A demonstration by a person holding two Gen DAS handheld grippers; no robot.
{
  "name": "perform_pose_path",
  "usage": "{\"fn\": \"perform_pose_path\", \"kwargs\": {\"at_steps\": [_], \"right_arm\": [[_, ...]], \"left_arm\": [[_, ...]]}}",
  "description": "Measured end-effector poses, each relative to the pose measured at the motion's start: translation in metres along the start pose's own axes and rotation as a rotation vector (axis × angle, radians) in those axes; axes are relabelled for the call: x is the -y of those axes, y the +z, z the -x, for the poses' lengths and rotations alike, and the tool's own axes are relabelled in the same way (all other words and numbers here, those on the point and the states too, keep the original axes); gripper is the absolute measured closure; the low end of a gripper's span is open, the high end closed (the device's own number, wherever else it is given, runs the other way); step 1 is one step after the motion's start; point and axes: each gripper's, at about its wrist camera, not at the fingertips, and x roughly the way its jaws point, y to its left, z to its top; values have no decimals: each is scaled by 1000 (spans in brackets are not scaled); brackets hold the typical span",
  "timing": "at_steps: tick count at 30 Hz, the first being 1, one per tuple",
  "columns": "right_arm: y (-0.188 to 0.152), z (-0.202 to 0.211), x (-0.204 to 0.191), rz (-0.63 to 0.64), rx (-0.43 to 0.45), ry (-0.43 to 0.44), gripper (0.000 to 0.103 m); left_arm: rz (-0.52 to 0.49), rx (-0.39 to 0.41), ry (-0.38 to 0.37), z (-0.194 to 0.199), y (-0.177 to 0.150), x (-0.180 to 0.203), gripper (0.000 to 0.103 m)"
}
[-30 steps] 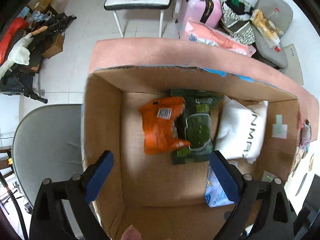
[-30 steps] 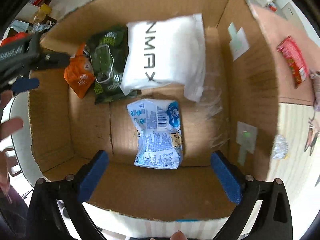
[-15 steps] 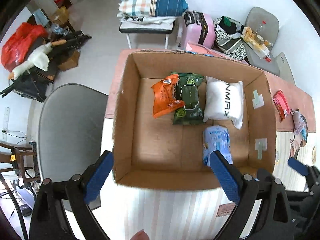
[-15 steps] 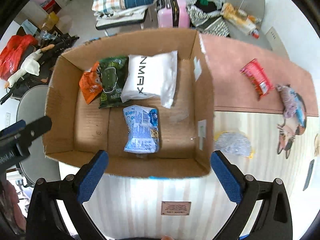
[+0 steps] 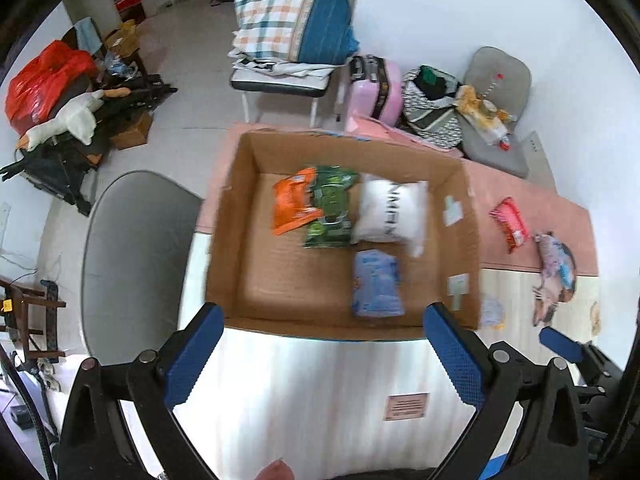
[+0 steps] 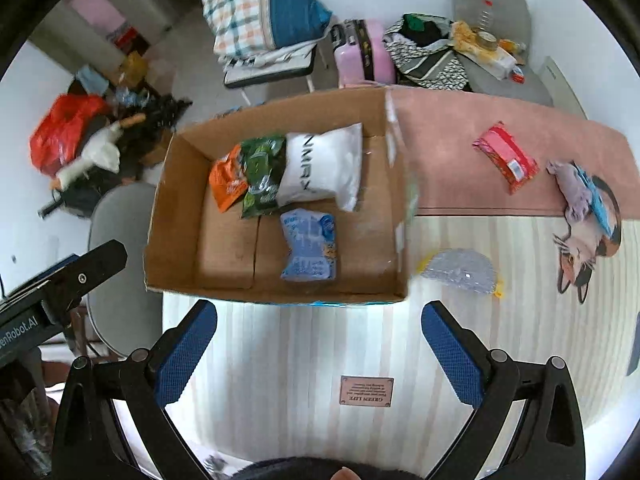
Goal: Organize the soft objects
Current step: 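Move both open tools back toward the mat, then grasp the red snack packet with the left tool while the right tool grasps the lavender cloth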
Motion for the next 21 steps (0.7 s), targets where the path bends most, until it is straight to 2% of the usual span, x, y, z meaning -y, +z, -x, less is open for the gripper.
{"fn": "perform_pose_path", "kwargs": {"at_steps": [5,10,14,18,21], "right_arm": [[10,27,83,-131,32,-44,0],[35,42,187,-249,47,-133,0],[66,33,269,-310,18,-172,0],[100,7,337,-345,-27,-164,0],[123,-22,376,-357,-80,-166,0]], "left_arm": [[-86,-11,-37,-4,15,70,1],[-132,-109,-136,-42,44,155,1],[-130,-236,-180,-99,74,227,1],[-64,-397,-225,-173,102,273,1],[8,-516,-285,-229,116,302,11]]}}
